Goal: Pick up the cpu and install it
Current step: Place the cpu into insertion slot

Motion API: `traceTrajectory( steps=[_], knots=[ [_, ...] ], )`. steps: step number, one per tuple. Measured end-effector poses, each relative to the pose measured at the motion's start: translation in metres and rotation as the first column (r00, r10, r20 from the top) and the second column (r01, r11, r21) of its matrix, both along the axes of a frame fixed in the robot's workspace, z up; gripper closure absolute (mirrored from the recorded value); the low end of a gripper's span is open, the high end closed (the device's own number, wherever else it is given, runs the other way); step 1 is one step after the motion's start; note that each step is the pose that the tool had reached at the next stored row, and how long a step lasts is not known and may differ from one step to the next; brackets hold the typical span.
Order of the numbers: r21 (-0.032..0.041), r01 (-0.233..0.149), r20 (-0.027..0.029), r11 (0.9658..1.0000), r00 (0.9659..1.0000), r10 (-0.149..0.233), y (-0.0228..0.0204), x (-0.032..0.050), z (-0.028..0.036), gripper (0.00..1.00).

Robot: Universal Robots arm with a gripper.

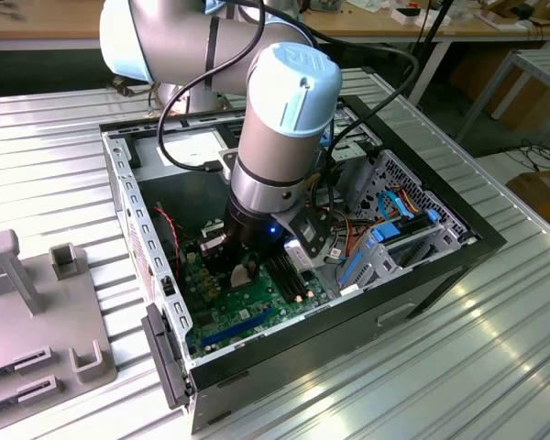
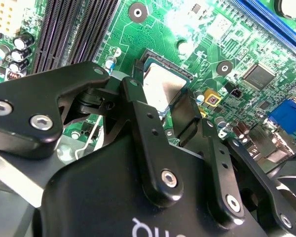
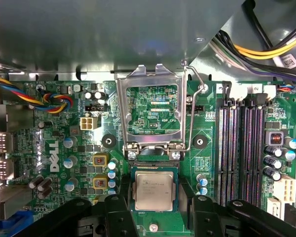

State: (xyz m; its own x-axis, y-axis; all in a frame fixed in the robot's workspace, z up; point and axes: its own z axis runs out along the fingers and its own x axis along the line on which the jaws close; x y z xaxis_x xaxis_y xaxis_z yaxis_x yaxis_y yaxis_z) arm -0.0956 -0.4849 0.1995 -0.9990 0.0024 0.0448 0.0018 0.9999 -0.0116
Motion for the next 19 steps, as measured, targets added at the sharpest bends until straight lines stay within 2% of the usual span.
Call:
traceTrajectory(
  steps=[19],
  knots=[
    [0.0003, 0.0, 0.0001, 1.0, 1.0, 0.0, 0.0004, -0.0001, -0.0017, 0.53]
  ],
)
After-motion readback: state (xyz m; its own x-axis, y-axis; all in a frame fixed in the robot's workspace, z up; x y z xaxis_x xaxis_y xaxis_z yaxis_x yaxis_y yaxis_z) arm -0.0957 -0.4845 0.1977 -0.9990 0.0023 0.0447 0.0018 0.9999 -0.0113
